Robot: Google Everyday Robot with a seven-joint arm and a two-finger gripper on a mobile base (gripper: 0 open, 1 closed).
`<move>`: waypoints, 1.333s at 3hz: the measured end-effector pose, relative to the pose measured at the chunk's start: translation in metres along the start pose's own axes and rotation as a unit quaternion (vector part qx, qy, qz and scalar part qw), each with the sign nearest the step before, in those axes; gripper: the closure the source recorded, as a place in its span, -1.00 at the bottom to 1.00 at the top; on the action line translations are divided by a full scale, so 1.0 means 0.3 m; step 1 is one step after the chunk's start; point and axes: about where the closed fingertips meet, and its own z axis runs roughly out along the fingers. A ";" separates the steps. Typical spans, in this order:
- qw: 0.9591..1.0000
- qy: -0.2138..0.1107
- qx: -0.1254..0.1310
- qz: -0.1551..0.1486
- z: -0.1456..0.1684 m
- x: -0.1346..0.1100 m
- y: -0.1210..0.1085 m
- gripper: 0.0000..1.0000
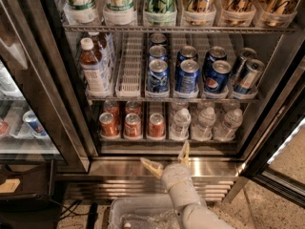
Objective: Pick coke can from bottom shelf of fridge
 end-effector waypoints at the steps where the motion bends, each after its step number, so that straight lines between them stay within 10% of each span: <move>1: 1.000 0.000 0.004 0.004 0.004 0.000 0.006 -1.00; 4: 0.999 -0.029 0.028 0.013 0.128 -0.024 0.047 -0.72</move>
Offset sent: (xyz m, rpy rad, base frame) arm 0.0253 0.0329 -0.0099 0.0644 -0.0114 -0.0171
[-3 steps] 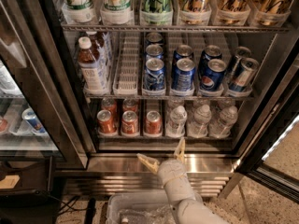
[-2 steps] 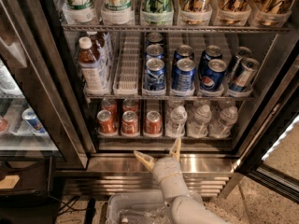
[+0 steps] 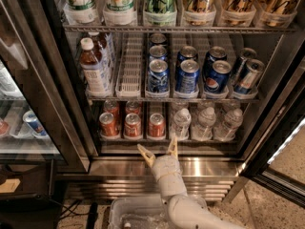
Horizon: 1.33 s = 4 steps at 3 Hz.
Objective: Pick coke can from bottom shelf of fridge
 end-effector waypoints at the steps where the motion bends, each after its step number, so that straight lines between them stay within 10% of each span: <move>1: 1.000 0.000 0.010 -0.002 0.006 0.001 -0.009 -0.58; 4: 1.000 -0.002 0.020 -0.005 0.030 0.008 0.000 -0.58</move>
Offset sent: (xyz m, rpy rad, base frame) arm 0.0055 -0.0041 -0.0018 -0.0078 -0.0140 -0.0506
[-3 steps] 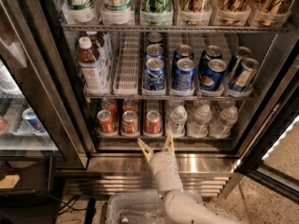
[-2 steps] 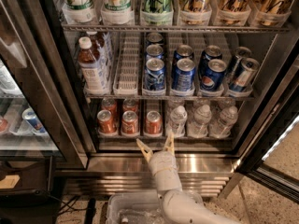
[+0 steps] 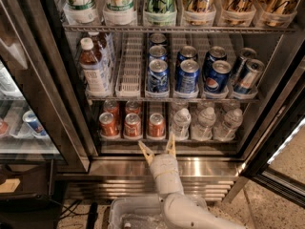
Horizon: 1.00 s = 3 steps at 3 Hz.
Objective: Pick coke can from bottom shelf of fridge
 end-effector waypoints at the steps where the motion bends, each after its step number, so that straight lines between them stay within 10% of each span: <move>1: 1.000 0.001 -0.001 0.003 0.018 0.008 0.007 -0.40; 3: 1.000 -0.008 -0.006 0.004 0.097 0.009 0.006 -0.32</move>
Offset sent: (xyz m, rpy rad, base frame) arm 0.0194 0.0057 -0.0069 0.0166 0.0053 0.0113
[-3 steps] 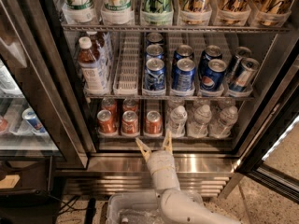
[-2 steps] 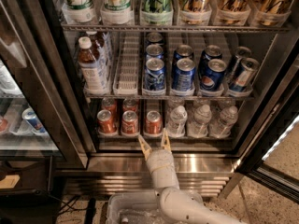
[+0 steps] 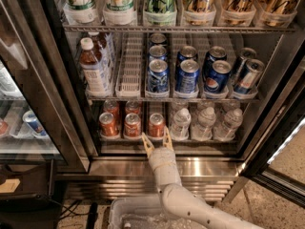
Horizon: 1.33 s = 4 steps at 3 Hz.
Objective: Pick coke can from bottom shelf of fridge
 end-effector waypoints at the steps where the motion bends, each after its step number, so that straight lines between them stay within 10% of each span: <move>1: 1.000 -0.004 0.003 -0.006 0.021 0.000 -0.015 -0.38; 4: 1.000 -0.008 0.020 -0.010 0.103 0.006 -0.056 -0.34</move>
Offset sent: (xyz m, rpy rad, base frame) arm 0.0245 -0.0111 -0.0037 -0.0312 -0.0180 -0.0295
